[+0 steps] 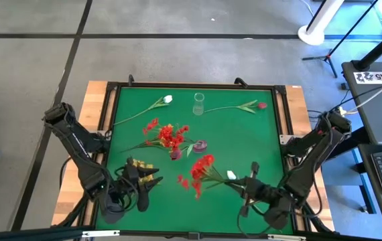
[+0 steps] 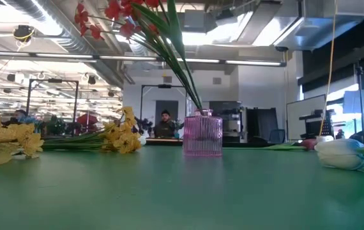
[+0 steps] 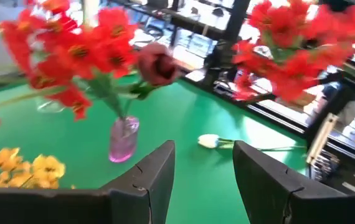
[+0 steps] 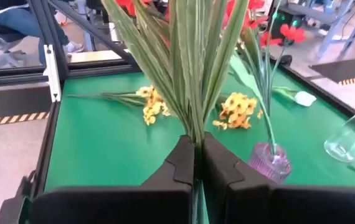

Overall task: Sort flowers into vase by color
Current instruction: Put the red flowers into the pink vase

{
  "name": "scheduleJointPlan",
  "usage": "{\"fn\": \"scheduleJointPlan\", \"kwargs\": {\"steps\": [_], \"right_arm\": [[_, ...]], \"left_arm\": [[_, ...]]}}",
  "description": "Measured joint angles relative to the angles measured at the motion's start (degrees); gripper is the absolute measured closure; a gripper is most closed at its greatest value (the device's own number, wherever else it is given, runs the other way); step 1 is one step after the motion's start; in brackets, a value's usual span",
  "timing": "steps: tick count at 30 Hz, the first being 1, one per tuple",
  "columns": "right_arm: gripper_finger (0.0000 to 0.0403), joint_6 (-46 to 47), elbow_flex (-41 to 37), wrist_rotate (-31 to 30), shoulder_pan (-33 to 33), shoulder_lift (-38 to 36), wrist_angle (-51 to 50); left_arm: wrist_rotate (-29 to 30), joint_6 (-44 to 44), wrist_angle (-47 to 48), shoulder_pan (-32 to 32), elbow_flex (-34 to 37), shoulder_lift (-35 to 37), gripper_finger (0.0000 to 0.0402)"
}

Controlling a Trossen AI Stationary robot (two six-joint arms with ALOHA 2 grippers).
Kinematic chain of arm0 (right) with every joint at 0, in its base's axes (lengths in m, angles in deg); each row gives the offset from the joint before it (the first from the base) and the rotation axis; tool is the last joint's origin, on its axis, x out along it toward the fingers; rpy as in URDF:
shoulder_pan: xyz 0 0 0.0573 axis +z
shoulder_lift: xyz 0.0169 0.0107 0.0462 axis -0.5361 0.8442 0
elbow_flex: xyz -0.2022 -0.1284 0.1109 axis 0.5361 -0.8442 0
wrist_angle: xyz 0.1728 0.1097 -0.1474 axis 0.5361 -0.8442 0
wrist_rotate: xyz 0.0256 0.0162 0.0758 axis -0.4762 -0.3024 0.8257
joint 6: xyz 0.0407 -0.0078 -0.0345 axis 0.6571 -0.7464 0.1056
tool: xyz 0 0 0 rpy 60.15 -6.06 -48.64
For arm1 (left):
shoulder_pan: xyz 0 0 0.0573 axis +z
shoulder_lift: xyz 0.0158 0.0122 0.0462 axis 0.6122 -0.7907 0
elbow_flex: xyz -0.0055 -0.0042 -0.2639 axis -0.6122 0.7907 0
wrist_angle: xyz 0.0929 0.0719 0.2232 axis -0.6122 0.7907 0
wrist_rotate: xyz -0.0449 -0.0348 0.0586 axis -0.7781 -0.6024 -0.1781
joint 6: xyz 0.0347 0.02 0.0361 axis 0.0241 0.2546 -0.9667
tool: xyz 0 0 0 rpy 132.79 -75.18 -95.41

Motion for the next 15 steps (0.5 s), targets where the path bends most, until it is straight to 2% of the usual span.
{"fn": "scheduleJointPlan", "kwargs": {"steps": [5,7,11,13,15], "right_arm": [[0.0395,-7.39,0.0,0.99,-0.91,-0.31,5.46],[0.0395,-13.56,0.0,6.02,-1.5,-0.31,11.33],[0.0395,-26.16,0.0,20.9,-3.86,-0.31,25.56],[0.0395,-31.46,0.0,24.3,-4.79,-0.31,30.09],[0.0395,-36.51,0.0,24.55,-5.47,-0.32,33.72]], "left_arm": [[-1.5,-13.44,-10.85,-0.02,0.0,0.0,0.0246],[-2.3,-17.39,-13.81,0.13,0.0,0.0,0.0246],[-3.59,-21.86,-17.01,0.13,0.0,0.0,0.0246],[-3.65,-22.03,-17.31,0.13,0.0,0.0,0.0246],[-3.65,-22.05,-17.39,0.14,0.0,0.0,0.0246]]}}
